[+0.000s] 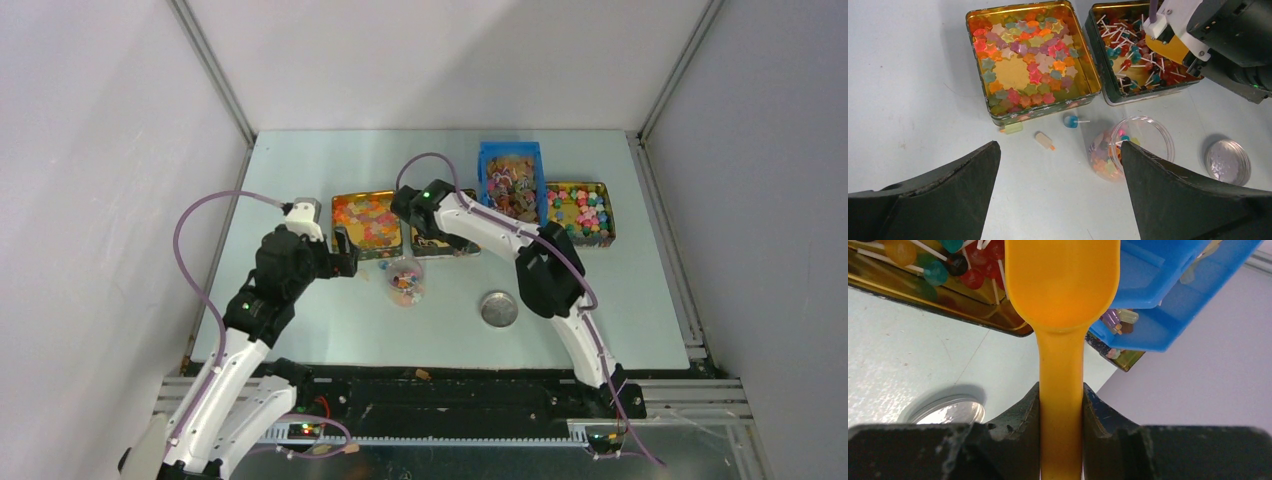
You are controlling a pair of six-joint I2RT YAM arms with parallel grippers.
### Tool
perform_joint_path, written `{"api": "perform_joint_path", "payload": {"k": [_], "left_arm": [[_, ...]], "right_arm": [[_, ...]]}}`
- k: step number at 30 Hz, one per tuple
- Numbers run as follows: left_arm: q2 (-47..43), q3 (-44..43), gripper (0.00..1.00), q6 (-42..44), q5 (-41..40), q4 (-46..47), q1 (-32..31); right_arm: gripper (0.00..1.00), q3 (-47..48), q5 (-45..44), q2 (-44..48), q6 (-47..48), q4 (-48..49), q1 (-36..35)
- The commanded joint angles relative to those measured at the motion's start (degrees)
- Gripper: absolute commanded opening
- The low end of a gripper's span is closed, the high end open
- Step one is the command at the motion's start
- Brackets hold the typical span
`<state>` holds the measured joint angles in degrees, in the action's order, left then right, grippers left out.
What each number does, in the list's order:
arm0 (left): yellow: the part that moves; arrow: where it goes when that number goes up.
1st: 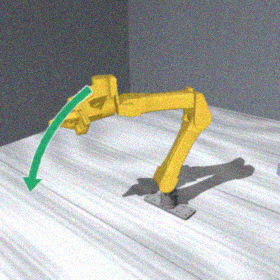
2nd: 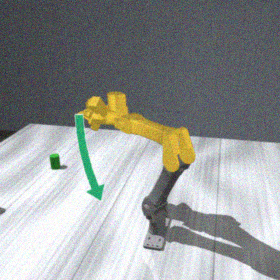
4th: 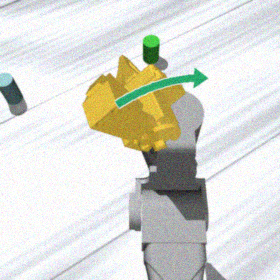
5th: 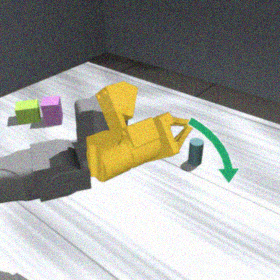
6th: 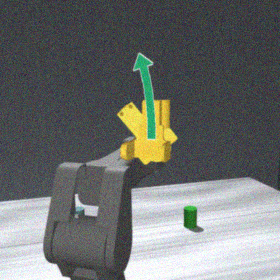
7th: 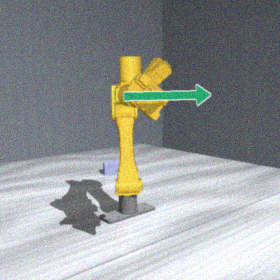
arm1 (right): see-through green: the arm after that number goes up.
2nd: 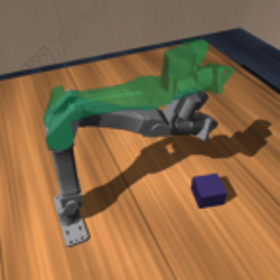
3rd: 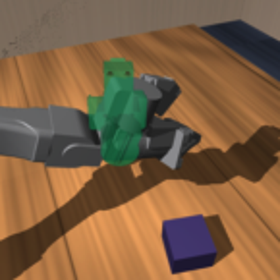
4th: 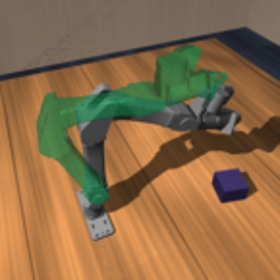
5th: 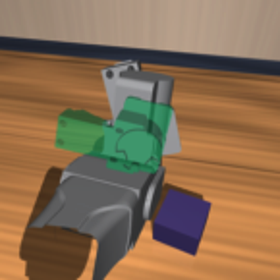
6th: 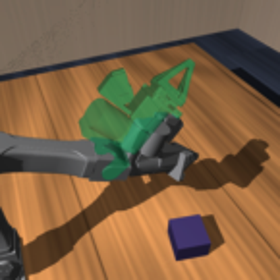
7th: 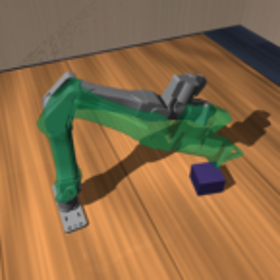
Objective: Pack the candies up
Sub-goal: Scoop the fake candies from the storage box.
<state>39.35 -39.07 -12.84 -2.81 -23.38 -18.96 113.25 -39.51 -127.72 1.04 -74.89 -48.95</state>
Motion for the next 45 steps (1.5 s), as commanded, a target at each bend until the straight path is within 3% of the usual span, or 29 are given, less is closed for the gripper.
{"api": "perform_joint_path", "payload": {"k": [1, 13, 33, 45], "left_arm": [[0.0, -1.27, 0.98, 1.3, -0.36, 0.74, -0.38], [0.25, -1.23, 0.98, 1.39, -0.67, 0.67, -0.48], [0.56, -1.36, 0.98, 1.44, -0.88, 0.56, -0.46], [0.48, -1.36, 0.98, 1.48, -1.13, 0.5, -0.55]], "right_arm": [[0.0, 2.65, -2.84, -2.13, 3.36, 0.2, -0.58], [0.0, 6.74, -0.04, -6.95, 9.21, 5.84, -2.33], [0.0, 1.89, 31.74, -4.23, 0.7, 12.66, 5.86], [0.0, 2.06, 33.3, -2.65, 0.54, 13.76, 6.7]]}}
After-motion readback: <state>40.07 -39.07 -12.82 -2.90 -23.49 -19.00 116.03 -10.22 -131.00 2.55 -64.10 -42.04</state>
